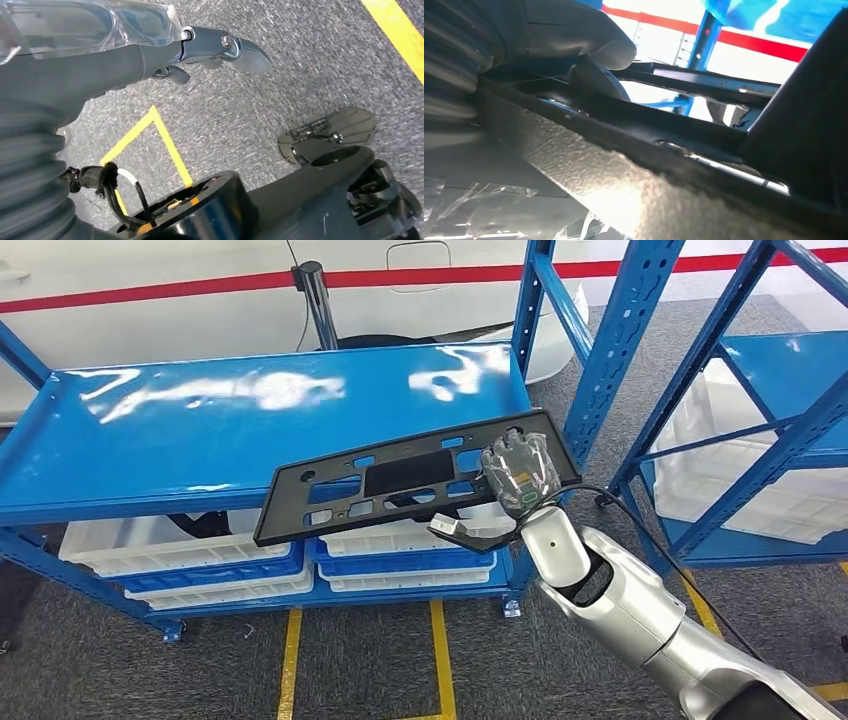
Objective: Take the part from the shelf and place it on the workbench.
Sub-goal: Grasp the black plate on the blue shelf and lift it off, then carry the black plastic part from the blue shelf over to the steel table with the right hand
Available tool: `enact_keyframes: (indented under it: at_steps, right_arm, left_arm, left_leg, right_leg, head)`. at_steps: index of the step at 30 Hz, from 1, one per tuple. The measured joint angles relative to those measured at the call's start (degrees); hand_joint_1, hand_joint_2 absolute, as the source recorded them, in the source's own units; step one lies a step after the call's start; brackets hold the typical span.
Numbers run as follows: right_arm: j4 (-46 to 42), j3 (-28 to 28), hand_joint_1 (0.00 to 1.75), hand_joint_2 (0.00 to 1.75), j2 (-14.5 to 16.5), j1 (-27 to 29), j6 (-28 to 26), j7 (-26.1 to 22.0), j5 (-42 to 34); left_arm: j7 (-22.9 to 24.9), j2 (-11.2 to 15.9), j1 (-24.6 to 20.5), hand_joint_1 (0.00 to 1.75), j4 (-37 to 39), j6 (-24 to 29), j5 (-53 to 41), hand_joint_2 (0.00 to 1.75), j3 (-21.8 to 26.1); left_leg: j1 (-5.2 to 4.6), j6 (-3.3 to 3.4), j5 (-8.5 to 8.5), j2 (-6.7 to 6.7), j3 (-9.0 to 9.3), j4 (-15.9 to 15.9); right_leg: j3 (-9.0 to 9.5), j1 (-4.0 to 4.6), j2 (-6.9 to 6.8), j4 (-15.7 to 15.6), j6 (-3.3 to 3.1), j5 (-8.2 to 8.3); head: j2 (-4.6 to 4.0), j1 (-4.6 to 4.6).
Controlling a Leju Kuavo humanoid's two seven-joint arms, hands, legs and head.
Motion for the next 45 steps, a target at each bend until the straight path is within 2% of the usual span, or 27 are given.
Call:
enact_keyframes:
  at_steps: [1, 3, 4, 6, 8, 9, 11, 13, 15, 17, 19, 20, 23, 24, 25, 26, 28, 30, 32, 34, 36, 38, 39, 40, 42, 43, 45]
  right_arm:
    - [0.1, 0.0, 1.75, 1.75, 0.1, -0.1, -0.1, -0.1, -0.1]
    - [0.4, 0.0, 1.75, 1.75, 0.3, -0.1, -0.3, -0.3, -0.5]
    - [0.5, 0.0, 1.75, 1.75, 0.4, -0.1, -0.4, -0.3, -0.6]
    - [0.9, 0.0, 1.75, 1.75, 0.5, -0.2, -0.5, -0.5, -0.8]
    - [1.2, 0.0, 1.75, 1.75, 0.6, -0.2, -0.6, -0.6, -0.9]
    - [1.4, 0.0, 1.75, 1.75, 0.6, -0.2, -0.6, -0.7, -1.0]
    - [1.6, 0.0, 1.75, 1.75, 0.6, -0.2, -0.7, -0.7, -1.2]
    - [1.8, 0.0, 1.75, 1.75, 0.6, -0.2, -0.7, -0.7, -1.3]
    - [1.9, 0.0, 1.75, 1.75, 0.7, -0.3, -0.8, -0.7, -1.3]
    - [1.9, 0.0, 1.75, 1.75, 0.7, -0.4, -0.9, -0.7, -1.4]
    - [1.9, 0.0, 1.75, 1.75, 0.7, -0.3, -0.9, -0.7, -1.5]
    - [1.9, 0.0, 1.75, 1.75, 0.6, -0.2, -0.9, -0.7, -1.6]
    - [2.0, 0.0, 1.75, 1.75, 0.4, 0.0, -0.9, -0.7, -2.3]
    - [2.0, 0.0, 1.75, 1.75, 0.3, 0.0, -0.9, -0.7, -2.5]
    - [2.0, 0.0, 1.75, 1.75, 0.3, 0.1, -0.8, -0.8, -2.8]
    - [2.0, 0.0, 1.75, 1.75, 0.3, 0.1, -0.7, -0.8, -3.0]
    - [2.0, 0.0, 1.75, 1.75, 0.2, 0.1, -0.4, -0.9, -3.4]
    - [2.0, 0.0, 1.75, 1.75, 0.3, 0.1, -0.3, -0.9, -3.6]
    - [1.9, 0.0, 1.75, 1.75, 0.3, -0.1, -0.2, -0.9, -3.7]
    - [1.9, 0.0, 1.75, 1.75, 0.3, -0.2, 0.0, -0.8, -3.8]
    - [1.9, 0.0, 1.75, 1.75, 0.3, -0.2, 0.1, -0.8, -3.8]
    - [1.9, 0.0, 1.75, 1.75, 0.3, -0.3, 0.3, -0.7, -3.6]
    - [1.9, 0.0, 1.75, 1.75, 0.3, -0.3, 0.3, -0.7, -3.4]
    - [1.9, 0.0, 1.75, 1.75, 0.3, -0.3, 0.4, -0.6, -3.3]
    - [1.9, 0.0, 1.75, 1.75, 0.2, -0.3, 0.4, -0.5, -3.2]
    - [1.9, 0.0, 1.75, 1.75, 0.2, -0.3, 0.4, -0.5, -3.1]
    - [1.9, 0.0, 1.75, 1.75, 0.1, -0.5, 0.4, -0.3, -3.0]
  left_arm:
    - [0.0, 0.0, -0.1, 0.0, 0.0, 0.0, 0.0, 1.75, 0.0]
    - [0.0, 0.0, -0.1, 0.0, 0.0, 0.0, 0.1, 1.75, 0.1]
    - [0.0, 0.0, -0.1, 0.0, 0.0, 0.0, 0.1, 1.75, 0.1]
    - [0.0, 0.1, -0.2, 0.0, 0.0, 0.0, 0.1, 1.75, 0.2]
    - [0.0, 0.1, -0.3, 0.0, 0.0, 0.0, 0.1, 1.75, 0.4]
    - [0.0, 0.1, -0.3, 0.0, 0.0, 0.0, 0.1, 1.75, 0.5]
    - [0.0, 0.1, -0.2, 0.0, 0.0, 0.0, 0.0, 1.75, 0.5]
    - [0.1, 0.1, 0.2, 0.0, 0.0, 0.0, -0.2, 1.75, 0.5]
    - [0.2, 0.2, 0.6, 0.0, 0.1, 0.0, -0.2, 1.75, 0.5]
    - [0.2, 0.2, 0.8, 0.0, 0.1, 0.0, -0.3, 1.75, 0.5]
    - [0.2, 0.1, 0.9, 0.0, 0.1, 0.0, -0.3, 1.75, 0.5]
    - [0.2, 0.1, 0.9, 0.0, 0.1, 0.0, -0.3, 1.75, 0.5]
    - [0.2, 0.1, 0.9, 0.0, 0.1, 0.0, -0.4, 1.75, 0.5]
    - [0.2, 0.1, 0.9, 0.0, 0.1, 0.0, -0.4, 1.75, 0.5]
    - [0.2, 0.0, 0.8, 0.0, 0.1, 0.0, -0.5, 1.75, 0.5]
    - [0.3, 0.0, 0.7, 0.0, 0.1, 0.0, -0.5, 1.75, 0.5]
    - [0.4, 0.0, 0.4, 0.0, 0.1, 0.0, -0.5, 1.75, 0.5]
    - [0.5, -0.1, 0.1, 0.0, 0.1, 0.0, -0.5, 1.75, 0.6]
    - [0.5, -0.1, 0.0, 0.0, 0.1, 0.0, -0.5, 1.75, 0.6]
    - [0.5, 0.0, -0.1, 0.0, 0.1, 0.1, -0.5, 1.75, 0.6]
    - [0.5, 0.1, -0.2, 0.0, 0.1, 0.1, -0.5, 1.75, 0.6]
    - [0.5, 0.1, -0.4, 0.0, 0.1, 0.2, -0.5, 1.75, 0.7]
    - [0.5, 0.1, -0.5, 0.0, 0.1, 0.2, -0.5, 1.75, 0.7]
    - [0.6, 0.1, -0.6, 0.0, 0.1, 0.2, -0.5, 1.75, 0.7]
    - [0.7, 0.1, -0.5, 0.0, 0.1, 0.2, -0.7, 1.75, 0.7]
    - [0.8, 0.1, -0.3, 0.0, 0.1, 0.3, -0.8, 1.75, 0.7]
    - [1.0, 0.0, -0.1, 0.0, 0.1, 0.4, -1.0, 1.75, 0.7]
  left_leg:
    - [-0.14, -0.33, 0.29, -0.04, -0.53, 0.5]
    - [-0.08, -0.92, 0.73, -0.1, -1.35, 0.9]
    - [0.07, -1.16, -0.13, -0.12, -1.79, 1.5]
    - [0.26, -1.69, -4.79, -0.15, -3.11, 6.1]
    - [0.21, -1.97, -10.04, -0.14, -4.47, 14.0]
    - [0.18, -1.9, -11.14, -0.14, -4.63, 17.0]
    - [-0.05, -1.19, -9.76, -0.15, -2.69, 17.7]
    - [-0.63, 0.27, -7.04, -0.19, 1.97, 11.4]
    - [-1.36, 1.75, -6.83, -0.25, 6.66, 3.2]
    - [-1.87, 2.4, -7.05, -0.28, 8.25, -0.9]
    - [-1.74, 2.41, -5.36, -0.17, 7.87, -2.3]
    - [-1.56, 2.36, -4.39, -0.1, 7.6, -2.9]
    - [-1.38, 2.07, -2.39, 0.0, 5.87, -3.3]
    - [-1.44, 2.01, -1.93, 0.03, 5.1, -3.1]
    - [-1.47, 1.95, -1.48, 0.08, 4.23, -2.7]
    - [-1.46, 1.85, -1.08, 0.13, 3.22, -2.2]
    - [-1.38, 1.52, -0.5, 0.19, 1.21, -0.8]
    - [-1.54, 1.1, -0.07, 0.16, -0.19, 0.5]
    - [-1.73, 0.71, 0.69, 0.13, -0.92, 1.0]
    - [-1.68, 0.18, 0.97, -0.02, -1.75, 1.3]
    - [-1.37, -0.69, -2.73, -0.22, -3.15, 4.4]
    - [-0.87, -1.51, -8.89, -0.23, -4.58, 11.4]
    - [-0.67, -1.74, -10.75, -0.21, -4.94, 15.1]
    - [-0.56, -1.83, -11.17, -0.2, -4.78, 17.8]
    - [-0.51, -1.62, -8.51, -0.22, -2.13, 17.6]
    - [-0.58, -1.28, -6.9, -0.25, 0.43, 14.5]
    - [-0.88, -0.43, -6.83, -0.32, 6.82, 5.0]
  right_leg:
    - [0.54, 0.06, 0.1, -1.3, -0.47, -0.73]
    - [-0.32, 0.12, -0.01, -1.5, -1.87, -0.47]
    - [-0.9, 0.15, -0.12, -1.4, -2.51, -0.02]
    - [-2.1, 0.22, -0.31, -1.4, -3.61, 1.0]
    - [-3.3, 0.54, -0.36, -1.4, -4.13, 2.0]
    - [-3.89, 0.76, -0.37, -1.4, -4.25, 2.47]
    - [-5.03, 1.28, -0.35, -1.3, -4.44, 3.41]
    - [-6.0, 1.71, -0.25, -1.3, -4.56, 4.3]
    - [-6.69, 1.85, -0.29, -1.5, -4.26, 5.32]
    - [-7.2, 1.64, -0.47, -2.0, -3.54, 6.65]
    - [-7.68, 1.61, -0.43, -2.7, -2.87, 7.03]
    - [-8.1, 1.7, -0.35, -2.0, -2.65, 5.75]
    - [-10.35, 1.73, -0.22, 7.1, -2.23, -2.28]
    - [-10.9, 1.71, -0.23, 10.7, -2.11, -3.62]
    - [-10.9, 1.7, -0.23, 13.2, -2.0, -3.46]
    - [-9.97, 1.66, -0.24, 13.6, -1.89, -1.91]
    - [-5.56, 1.48, -0.26, 8.7, -1.68, 0.98]
    - [-0.59, 1.51, -0.18, 1.4, -1.98, 0.06]
    - [0.9, 1.73, -0.1, -1.5, -2.87, -1.17]
    - [-0.27, 1.63, -0.25, -1.4, -3.86, -0.19]
    - [-1.83, 1.4, -0.42, -1.5, -4.71, 1.2]
    - [-3.45, 1.38, -0.45, -1.5, -5.09, 2.54]
    - [-4.27, 1.4, -0.45, -1.4, -5.13, 3.18]
    - [-5.1, 1.42, -0.45, -1.4, -5.11, 3.83]
    - [-6.73, 1.48, -0.39, -1.4, -4.99, 5.16]
    - [-7.41, 1.52, -0.33, -1.4, -4.9, 5.79]
    - [-8.36, 1.59, -0.26, -1.4, -4.5, 6.97]
  head:
    - [0.0, -0.01]
    - [0.0, -0.03]
    - [0.0, -0.03]
    - [0.0, -0.04]
    - [0.0, -0.05]
    - [0.0, -0.05]
    - [0.0, -0.05]
    - [0.0, -0.04]
    - [0.0, -0.04]
    - [0.0, -0.04]
    - [0.0, -0.03]
    - [0.0, -0.03]
    - [0.0, 0.02]
    - [0.0, 0.02]
    - [0.0, 0.01]
    - [0.0, 0.01]
    - [0.0, 0.01]
    - [0.0, 0.0]
    - [0.0, -0.01]
    - [0.0, -0.02]
    - [0.0, -0.04]
    - [0.0, -0.06]
    - [0.0, -0.07]
    - [0.0, -0.06]
    - [0.0, -0.06]
    - [0.0, -0.05]
    - [0.0, -0.04]
